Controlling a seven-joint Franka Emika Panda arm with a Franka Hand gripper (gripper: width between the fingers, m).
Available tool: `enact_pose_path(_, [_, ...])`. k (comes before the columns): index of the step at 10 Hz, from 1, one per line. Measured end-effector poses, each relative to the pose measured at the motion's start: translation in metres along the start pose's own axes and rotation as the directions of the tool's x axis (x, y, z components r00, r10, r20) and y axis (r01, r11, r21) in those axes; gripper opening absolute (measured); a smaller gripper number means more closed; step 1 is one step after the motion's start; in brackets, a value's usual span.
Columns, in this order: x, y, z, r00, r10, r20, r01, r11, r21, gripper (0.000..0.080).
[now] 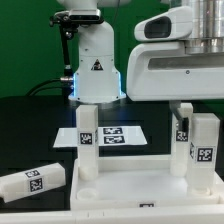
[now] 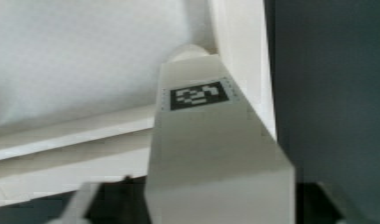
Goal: Assemble desk
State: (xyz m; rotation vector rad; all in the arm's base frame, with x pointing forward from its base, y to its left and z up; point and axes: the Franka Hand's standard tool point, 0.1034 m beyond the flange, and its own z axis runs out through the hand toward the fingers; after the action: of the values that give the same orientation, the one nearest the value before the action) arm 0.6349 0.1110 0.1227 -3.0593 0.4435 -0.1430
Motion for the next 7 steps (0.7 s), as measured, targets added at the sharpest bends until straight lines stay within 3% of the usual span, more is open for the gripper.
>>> enact_pose_path(1, [0.0006, 0.0012, 0.0000, 0.997, 0.073, -0.001, -0.073, 0.997, -0.001, 0.0284])
enact_pose_path(2, [0.0004, 0.0014, 0.0001, 0.993, 0.121, -0.001, -0.121, 0.993, -0.002, 0.0284])
enact_pose_path(3, [-0.0004, 0.0027, 0.0006, 0.956, 0.294, -0.007, -0.294, 0.956, -0.010, 0.0284])
enact_pose_path(5, [-0.0002, 0.0073, 0.0015, 0.826, 0.564, -0.007, -0.564, 0.825, -0.009, 0.0284])
enact_pose_path(6, [0.0006, 0.0086, 0.0016, 0.708, 0.706, 0.000, -0.706, 0.708, -0.001, 0.0284])
enact_pose_path(7, [0.0021, 0.0093, 0.0016, 0.669, 0.744, 0.003, -0.744, 0.669, 0.010, 0.0284])
